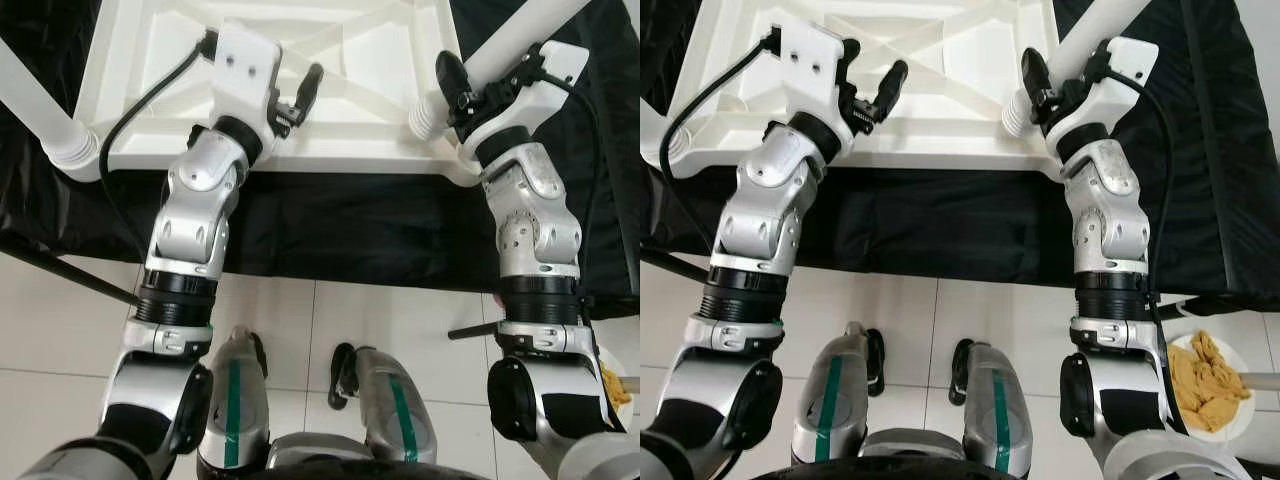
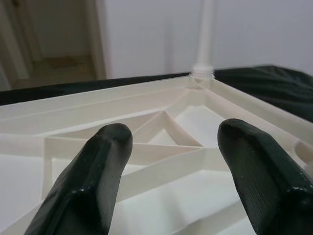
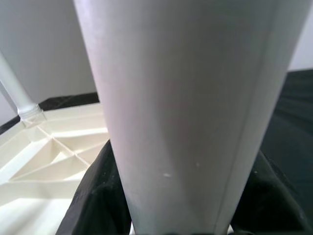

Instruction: Building children table

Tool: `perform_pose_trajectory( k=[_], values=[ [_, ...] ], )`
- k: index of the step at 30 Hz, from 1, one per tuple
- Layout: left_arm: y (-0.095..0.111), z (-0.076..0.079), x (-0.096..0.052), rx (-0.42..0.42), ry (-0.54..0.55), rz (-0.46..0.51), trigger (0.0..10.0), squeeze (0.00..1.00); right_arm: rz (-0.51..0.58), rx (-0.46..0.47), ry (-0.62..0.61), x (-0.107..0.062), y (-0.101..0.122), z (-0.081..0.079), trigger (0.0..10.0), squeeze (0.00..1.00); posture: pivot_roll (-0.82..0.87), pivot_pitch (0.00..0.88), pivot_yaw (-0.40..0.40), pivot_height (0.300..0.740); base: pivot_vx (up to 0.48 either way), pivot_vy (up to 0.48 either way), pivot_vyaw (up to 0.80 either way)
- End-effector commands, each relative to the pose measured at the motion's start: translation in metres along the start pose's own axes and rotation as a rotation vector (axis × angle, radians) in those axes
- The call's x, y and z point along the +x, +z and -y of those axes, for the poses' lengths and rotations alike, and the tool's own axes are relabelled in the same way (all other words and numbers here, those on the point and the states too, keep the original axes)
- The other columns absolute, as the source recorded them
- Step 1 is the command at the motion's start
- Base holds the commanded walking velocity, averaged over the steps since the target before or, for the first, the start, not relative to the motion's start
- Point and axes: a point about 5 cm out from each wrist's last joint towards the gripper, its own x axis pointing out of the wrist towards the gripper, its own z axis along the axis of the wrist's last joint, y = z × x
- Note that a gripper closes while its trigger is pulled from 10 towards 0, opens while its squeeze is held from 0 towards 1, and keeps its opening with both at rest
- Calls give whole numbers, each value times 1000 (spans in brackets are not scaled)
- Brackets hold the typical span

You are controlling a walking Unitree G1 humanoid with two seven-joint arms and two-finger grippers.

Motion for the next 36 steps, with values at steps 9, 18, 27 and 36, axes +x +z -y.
perform_pose_trajectory(
  k=[9, 18, 27, 36],
  values=[
    [-7, -16, -9, -41, 215, 105, 10000, 0, 33, -26, -17, -2, 3, 2, 10000, 0, 81, 54, -75, 740, 0, 0, 0],
    [-4, 18, -16, -2, -131, 134, 10000, 0, 12, -76, -20, -4, 0, 5, 10000, 0, 67, 54, -76, 740, 0, 0, 0],
    [-18, 31, -23, 35, -256, 83, 10000, 0, -59, -153, -54, -8, 2, 13, 10000, 0, 58, 59, -61, 740, 0, 0, 0],
    [-26, 33, -30, 56, -355, 7, 10000, 0, -165, -211, -138, -16, -10, 25, 10000, 0, 59, 57, -55, 740, 0, 0, 0]
  ],
)
